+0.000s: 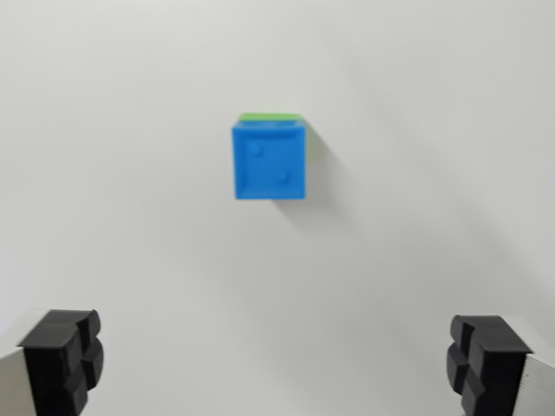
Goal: Stack cube
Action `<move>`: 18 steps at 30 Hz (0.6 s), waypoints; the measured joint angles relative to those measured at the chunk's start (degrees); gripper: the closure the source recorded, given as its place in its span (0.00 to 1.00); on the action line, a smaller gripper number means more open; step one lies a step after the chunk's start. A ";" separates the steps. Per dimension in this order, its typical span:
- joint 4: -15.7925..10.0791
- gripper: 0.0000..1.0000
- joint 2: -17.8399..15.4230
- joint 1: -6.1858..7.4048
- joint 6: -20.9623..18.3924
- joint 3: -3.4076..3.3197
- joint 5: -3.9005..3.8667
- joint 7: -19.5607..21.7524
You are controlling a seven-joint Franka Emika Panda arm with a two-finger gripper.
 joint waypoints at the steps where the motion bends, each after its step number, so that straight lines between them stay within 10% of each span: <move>1: 0.31 0.00 -0.16 0.00 -0.48 0.01 -0.01 0.01; 18: 3.42 0.00 -1.41 0.00 -4.88 0.10 -0.07 0.10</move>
